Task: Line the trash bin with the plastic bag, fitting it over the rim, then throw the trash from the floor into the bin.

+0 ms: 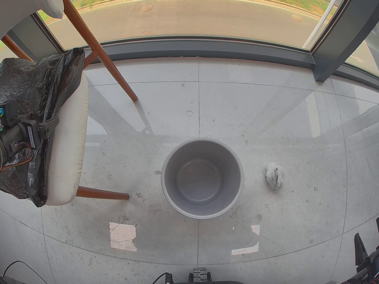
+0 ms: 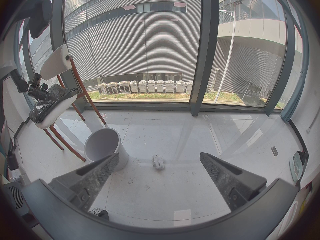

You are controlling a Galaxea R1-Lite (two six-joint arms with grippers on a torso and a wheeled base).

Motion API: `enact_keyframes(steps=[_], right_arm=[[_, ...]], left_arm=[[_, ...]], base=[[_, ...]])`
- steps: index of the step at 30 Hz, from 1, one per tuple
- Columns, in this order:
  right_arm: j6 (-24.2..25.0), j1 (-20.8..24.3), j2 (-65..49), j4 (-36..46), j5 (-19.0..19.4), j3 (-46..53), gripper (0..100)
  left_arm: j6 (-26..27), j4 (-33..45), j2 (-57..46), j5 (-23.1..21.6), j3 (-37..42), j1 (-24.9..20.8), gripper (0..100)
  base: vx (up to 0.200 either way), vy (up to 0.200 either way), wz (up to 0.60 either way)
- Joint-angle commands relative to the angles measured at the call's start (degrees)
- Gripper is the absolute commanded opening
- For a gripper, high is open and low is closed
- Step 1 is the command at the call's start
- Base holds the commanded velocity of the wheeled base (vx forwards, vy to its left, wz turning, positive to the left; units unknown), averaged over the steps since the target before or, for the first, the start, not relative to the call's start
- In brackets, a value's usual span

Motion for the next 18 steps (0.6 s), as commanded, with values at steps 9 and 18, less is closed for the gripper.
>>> enact_keyframes(steps=[9, 18], right_arm=[[-0.03, 0.01, -0.93, -0.02, 0.01, 1.01, 100], [-0.03, 0.01, -0.93, 0.07, 0.01, 1.01, 100]], left_arm=[[0.83, -4.80, 6.50, 0.07, 0.04, 0.33, 0], [0.74, 4.60, -3.43, -3.01, 0.74, 0.42, 0]], base=[[0.000, 0.000, 0.00], [0.000, 0.000, 0.00]])
